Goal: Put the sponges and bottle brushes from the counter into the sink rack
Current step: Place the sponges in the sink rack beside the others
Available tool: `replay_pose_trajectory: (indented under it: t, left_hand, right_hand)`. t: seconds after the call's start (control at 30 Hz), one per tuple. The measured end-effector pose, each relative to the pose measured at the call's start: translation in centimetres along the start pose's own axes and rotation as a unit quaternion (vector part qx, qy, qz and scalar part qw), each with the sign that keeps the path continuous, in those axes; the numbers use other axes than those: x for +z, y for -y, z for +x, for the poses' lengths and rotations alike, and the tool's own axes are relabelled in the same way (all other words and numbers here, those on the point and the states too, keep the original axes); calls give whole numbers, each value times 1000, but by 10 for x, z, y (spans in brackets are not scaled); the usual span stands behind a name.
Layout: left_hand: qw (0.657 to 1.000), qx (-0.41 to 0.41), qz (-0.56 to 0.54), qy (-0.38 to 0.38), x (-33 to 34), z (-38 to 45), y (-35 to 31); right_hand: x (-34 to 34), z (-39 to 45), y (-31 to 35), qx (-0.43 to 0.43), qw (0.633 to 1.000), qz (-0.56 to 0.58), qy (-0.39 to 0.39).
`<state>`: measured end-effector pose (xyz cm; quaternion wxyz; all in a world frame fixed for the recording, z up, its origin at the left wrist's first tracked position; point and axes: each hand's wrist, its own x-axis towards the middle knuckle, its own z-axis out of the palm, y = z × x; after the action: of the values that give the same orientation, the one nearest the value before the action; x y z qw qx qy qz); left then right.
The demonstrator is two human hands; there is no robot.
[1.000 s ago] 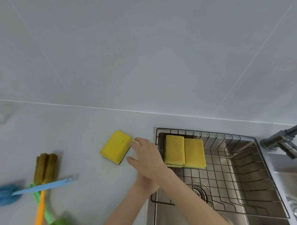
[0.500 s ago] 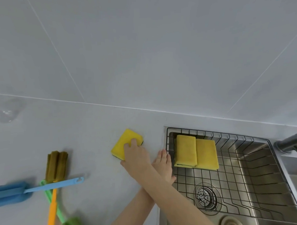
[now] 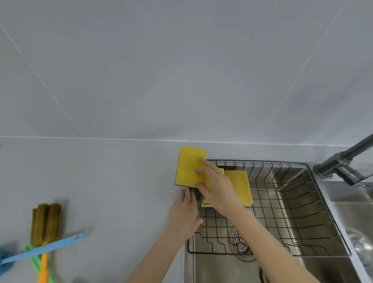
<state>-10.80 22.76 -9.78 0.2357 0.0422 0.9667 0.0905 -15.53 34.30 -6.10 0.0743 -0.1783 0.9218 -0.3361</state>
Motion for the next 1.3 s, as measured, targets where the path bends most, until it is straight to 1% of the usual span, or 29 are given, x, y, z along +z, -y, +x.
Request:
replay_pose_trajectory:
  t: [0.07,0.13,0.3,0.43,0.53,0.63,0.77,0.9,1.17,1.23,1.3]
  left_hand:
    - [1000,18,-14,-17,1,2,-5]
    - [999,16,-19,-26,4,5,-6]
    - [1000,4,-14,-17,5,11,-8]
    - [1000,-1,-11,-10,4,12,-10]
    - [1000,-1,-16,-12,5,12,-11]
    - [1000,2,-20,-13,6,13,-9]
    - [1000,1,-24,-16,7,13,-10]
    - [999,-2,-28,-17,7,14,-10]
    - [1000,-3,-25,-16,8,13,-10]
    - [1000,-3,-27,-16,9,14,-9]
    - [999,-5,-29,-17,8,13,-10]
  right_hand:
    - [-22,-8,-26,32,999,-13,-32]
    - [-42,-18,-48,54,997,-28,-51]
    - [-84,-53,-106,80,990,-70,-89]
    - [-92,-75,-145,121,986,-73,-92]
    - [-83,-81,-166,140,986,-73,-60]
    - [-66,-78,-175,137,988,-72,-18]
    - [-45,-66,-175,129,990,-58,16]
    - [-34,-62,-179,135,990,-45,14]
    - [-30,-57,-186,137,989,-55,-1]
    - [-26,-59,-187,134,988,-80,-2]
    - [-24,-60,-186,120,983,-137,4]
